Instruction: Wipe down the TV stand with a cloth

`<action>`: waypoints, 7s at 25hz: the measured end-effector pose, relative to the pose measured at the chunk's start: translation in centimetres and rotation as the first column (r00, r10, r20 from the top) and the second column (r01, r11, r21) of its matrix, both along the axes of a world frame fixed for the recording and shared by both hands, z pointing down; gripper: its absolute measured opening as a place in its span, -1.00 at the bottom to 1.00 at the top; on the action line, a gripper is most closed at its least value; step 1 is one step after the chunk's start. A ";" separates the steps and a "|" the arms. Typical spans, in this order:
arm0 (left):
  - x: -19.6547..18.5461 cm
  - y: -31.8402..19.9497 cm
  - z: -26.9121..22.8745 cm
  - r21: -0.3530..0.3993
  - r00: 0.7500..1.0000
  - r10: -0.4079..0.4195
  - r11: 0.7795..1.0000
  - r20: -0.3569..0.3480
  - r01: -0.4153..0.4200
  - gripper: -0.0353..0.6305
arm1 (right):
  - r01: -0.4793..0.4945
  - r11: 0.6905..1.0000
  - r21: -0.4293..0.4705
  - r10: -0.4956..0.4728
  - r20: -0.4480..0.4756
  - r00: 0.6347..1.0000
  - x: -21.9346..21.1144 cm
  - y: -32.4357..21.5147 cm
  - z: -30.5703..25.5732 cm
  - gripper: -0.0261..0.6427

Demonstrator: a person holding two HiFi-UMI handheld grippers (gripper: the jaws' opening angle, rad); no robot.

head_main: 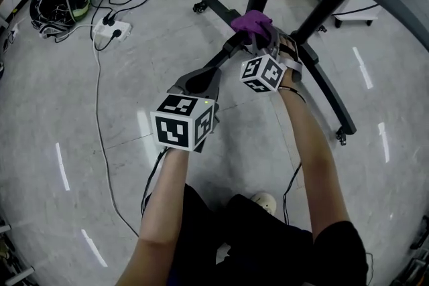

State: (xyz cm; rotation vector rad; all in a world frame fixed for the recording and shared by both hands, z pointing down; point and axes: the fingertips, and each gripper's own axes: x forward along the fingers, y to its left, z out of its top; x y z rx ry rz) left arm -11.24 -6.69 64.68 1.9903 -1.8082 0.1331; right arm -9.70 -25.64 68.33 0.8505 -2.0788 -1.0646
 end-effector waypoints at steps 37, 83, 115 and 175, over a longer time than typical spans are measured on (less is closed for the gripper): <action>3.6 0.1 -1.6 0.015 0.995 0.094 0.995 0.026 -0.094 -0.88 | -0.131 0.987 0.090 0.091 0.358 0.929 1.4 -6.2 -18.4 -0.60; 5.7 -1.8 3.9 -0.105 0.987 0.154 0.983 0.037 -0.150 -0.88 | -0.186 0.949 -0.256 0.179 -0.051 0.983 3.1 -7.0 11.6 -0.60; 11.1 -2.0 2.2 -0.036 0.967 0.255 0.966 -0.013 -0.255 -0.88 | -0.240 0.960 0.145 0.247 -0.029 0.969 9.5 -8.5 -9.3 -0.61; 8.0 -2.9 5.5 -0.135 0.981 0.186 0.975 0.053 -0.177 -0.88 | -0.308 0.941 0.138 0.324 -0.108 0.940 11.8 -11.0 2.1 -0.61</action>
